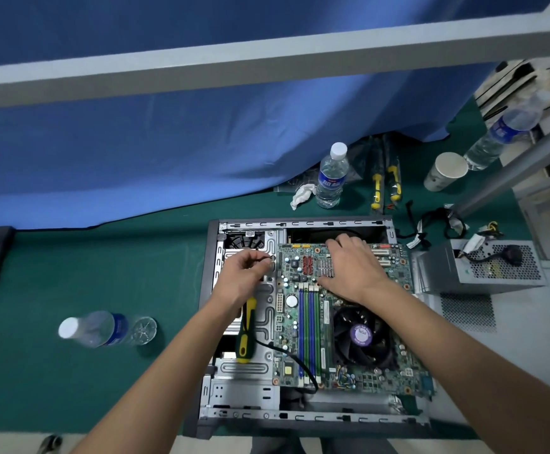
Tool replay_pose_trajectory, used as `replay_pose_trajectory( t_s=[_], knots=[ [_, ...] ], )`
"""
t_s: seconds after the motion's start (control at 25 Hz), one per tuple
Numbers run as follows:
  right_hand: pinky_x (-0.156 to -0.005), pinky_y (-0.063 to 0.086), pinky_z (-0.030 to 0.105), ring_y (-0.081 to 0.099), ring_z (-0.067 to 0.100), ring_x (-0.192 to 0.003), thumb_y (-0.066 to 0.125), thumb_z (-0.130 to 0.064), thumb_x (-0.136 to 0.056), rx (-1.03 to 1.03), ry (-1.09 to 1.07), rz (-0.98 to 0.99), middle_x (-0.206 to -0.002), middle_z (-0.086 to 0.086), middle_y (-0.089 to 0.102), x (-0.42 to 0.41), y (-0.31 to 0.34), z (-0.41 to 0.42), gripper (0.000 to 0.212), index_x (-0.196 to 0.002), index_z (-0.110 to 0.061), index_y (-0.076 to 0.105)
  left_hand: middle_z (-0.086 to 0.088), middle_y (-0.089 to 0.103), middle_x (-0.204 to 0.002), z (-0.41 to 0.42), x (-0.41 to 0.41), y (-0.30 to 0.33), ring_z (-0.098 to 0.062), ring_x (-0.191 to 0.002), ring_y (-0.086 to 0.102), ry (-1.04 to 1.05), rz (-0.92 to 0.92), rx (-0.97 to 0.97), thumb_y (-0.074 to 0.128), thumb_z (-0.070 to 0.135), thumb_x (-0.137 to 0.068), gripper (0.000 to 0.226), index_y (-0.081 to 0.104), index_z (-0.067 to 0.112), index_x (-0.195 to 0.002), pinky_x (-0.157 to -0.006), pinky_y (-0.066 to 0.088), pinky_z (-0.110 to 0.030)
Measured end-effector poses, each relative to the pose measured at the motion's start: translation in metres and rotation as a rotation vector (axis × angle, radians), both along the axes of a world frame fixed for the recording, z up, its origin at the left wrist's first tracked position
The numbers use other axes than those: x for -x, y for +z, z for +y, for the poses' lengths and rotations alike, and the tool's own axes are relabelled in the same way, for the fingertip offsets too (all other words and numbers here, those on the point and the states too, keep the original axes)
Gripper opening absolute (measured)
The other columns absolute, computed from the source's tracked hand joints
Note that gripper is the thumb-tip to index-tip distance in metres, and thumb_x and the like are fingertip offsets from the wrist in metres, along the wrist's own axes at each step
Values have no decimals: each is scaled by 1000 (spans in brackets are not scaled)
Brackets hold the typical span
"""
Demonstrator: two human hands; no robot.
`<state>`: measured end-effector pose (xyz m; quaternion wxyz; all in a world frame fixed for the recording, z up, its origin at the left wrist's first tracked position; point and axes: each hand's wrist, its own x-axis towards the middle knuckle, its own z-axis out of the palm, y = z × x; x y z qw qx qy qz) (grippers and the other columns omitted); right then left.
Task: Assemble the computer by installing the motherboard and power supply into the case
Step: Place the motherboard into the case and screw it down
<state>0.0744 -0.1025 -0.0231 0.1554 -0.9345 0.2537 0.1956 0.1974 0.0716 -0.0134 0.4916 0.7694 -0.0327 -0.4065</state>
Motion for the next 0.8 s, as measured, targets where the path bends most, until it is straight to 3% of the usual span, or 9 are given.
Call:
replay_pose_trajectory(
  t_s=[0.08,0.16,0.36,0.56,0.68,0.8],
  knots=[
    [-110,35,39,44,26,-120,71,-50,-82,10,22,-15,-125,7,50,1,1,4,66,-130,-12,49,-9,72,-96,3,1,2,-17,-76,65,13,10,14,62,9,-96,7,67,13,-93,-50,46,-15],
    [-111,35,39,45,26,-118,73,-46,-82,16,40,-18,-124,7,50,1,2,8,63,-129,-10,51,-13,73,-97,6,-1,2,-21,-80,66,0,-8,22,61,9,-96,7,66,12,-96,-54,46,-19],
    [-118,27,37,37,24,-135,63,-41,-92,-124,-10,-93,-138,7,47,10,8,13,65,-145,-10,43,10,68,-76,6,-6,0,1,-63,59,-69,-105,0,60,9,-97,10,66,17,-95,-57,43,-13],
    [-119,20,41,25,18,-144,51,-56,-93,-173,-71,-165,-155,0,29,39,7,43,69,-150,-22,34,0,64,-78,12,-4,3,0,-51,51,32,16,53,59,5,-96,9,66,8,-102,-47,41,-13],
    [-114,35,42,35,20,-138,40,-57,-94,-80,-11,-108,-152,3,32,52,-2,64,61,-145,-24,40,-5,68,-89,14,-1,5,3,-43,48,89,108,57,59,9,-98,13,66,7,-108,-42,36,-16],
    [-101,48,38,44,18,-128,38,-50,-95,-21,-18,-141,-145,2,41,54,-4,65,51,-137,-23,49,-5,73,-94,13,10,9,0,-49,56,116,204,98,59,11,-98,14,65,9,-110,-43,40,-17]
  ],
)
